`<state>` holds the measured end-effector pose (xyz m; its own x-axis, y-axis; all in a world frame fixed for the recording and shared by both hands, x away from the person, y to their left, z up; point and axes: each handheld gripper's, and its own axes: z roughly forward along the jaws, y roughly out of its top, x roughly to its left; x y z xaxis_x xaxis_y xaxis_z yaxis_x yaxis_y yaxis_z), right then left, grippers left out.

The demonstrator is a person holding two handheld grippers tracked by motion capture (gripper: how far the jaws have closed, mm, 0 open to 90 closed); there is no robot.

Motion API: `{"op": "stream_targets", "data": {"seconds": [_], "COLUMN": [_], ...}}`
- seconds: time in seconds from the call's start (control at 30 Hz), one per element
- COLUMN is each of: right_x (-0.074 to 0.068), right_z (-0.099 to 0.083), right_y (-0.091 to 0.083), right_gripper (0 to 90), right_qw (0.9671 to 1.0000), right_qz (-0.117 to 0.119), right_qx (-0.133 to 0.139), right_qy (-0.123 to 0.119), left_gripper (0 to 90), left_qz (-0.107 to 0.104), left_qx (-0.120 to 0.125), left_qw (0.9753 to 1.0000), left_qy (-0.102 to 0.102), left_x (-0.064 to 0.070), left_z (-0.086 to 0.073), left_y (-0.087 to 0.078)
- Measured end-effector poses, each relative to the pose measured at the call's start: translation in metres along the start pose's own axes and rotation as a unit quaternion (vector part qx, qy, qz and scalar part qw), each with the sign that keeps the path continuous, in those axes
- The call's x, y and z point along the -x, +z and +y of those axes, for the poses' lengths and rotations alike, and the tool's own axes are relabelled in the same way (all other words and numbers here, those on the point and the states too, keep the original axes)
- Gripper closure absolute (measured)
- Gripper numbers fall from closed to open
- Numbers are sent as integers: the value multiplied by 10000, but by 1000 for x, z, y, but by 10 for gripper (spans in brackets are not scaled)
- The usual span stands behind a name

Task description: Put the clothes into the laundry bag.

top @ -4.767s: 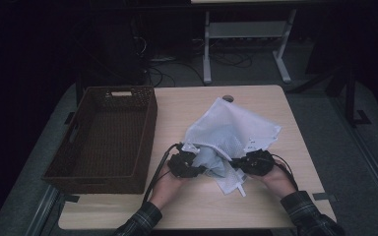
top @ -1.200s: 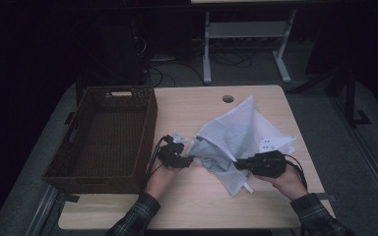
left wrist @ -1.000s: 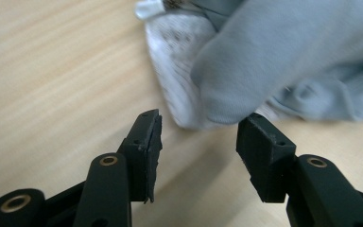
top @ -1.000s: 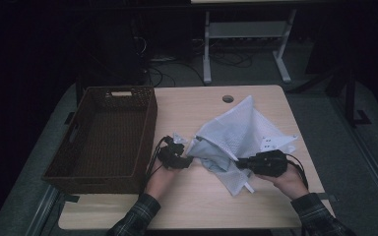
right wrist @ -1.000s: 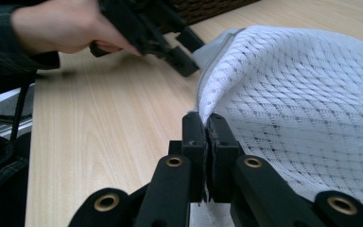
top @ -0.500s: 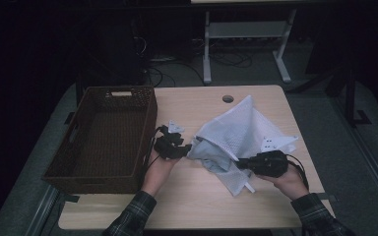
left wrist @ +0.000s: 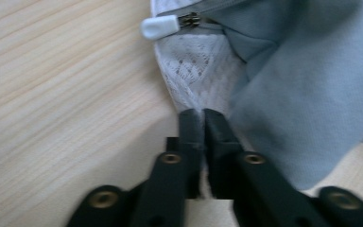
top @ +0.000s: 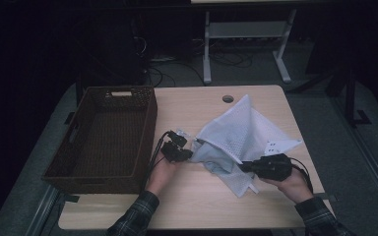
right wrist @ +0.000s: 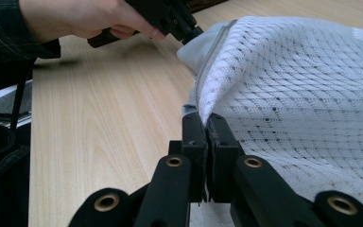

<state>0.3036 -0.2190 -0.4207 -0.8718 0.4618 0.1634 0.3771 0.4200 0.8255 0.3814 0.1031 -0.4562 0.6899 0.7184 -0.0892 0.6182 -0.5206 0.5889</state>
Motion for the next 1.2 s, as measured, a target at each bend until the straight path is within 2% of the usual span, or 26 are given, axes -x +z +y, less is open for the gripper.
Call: {"op": "stream_targets", "data": {"seconds": [0.13,0.27,0.4,0.5,0.57,0.7,0.77,0.87,0.93,1.03,1.2], "right_x": [2,7,11,13,13,12,12,12,12,12,11], "right_z": [-1,-3,-5,-5,-5,-5,-5,-5,-4,-4,-4], "right_y": [-2,-4,-7,-9,-8,-5,-5,-5,-4,-3,-2], "right_gripper": [872,871,871,871,871,871,871,871,871,871,871], "right_qw": [10000,9999,9997,9996,9996,9997,9997,9998,9998,9998,9998], "right_qz": [-49,-123,-242,-266,-258,-215,-209,-203,-192,-191,-166], "right_qx": [3,-25,-55,-30,-36,-73,-76,-63,-70,-84,-91], "right_qy": [10,55,60,91,84,62,49,52,42,45,24], "left_gripper": [896,896,897,896,886,765,711,643,601,572,552], "left_qz": [211,566,755,755,678,476,368,70,-191,-595,-986], "left_qx": [-49,-99,-180,-166,-85,217,330,429,514,571,410], "left_qw": [9998,9983,9970,9970,9977,9986,9988,9989,9980,9956,9916], "left_qy": [29,36,42,-8,-34,-50,11,167,318,434,734], "left_x": [3,6,8,9,9,12,17,29,41,55,79], "left_z": [-1,-4,-6,-8,-8,-5,-2,-1,0,2,3], "left_y": [-6,-14,-21,-23,-25,-39,-48,-59,-65,-66,-52]}}
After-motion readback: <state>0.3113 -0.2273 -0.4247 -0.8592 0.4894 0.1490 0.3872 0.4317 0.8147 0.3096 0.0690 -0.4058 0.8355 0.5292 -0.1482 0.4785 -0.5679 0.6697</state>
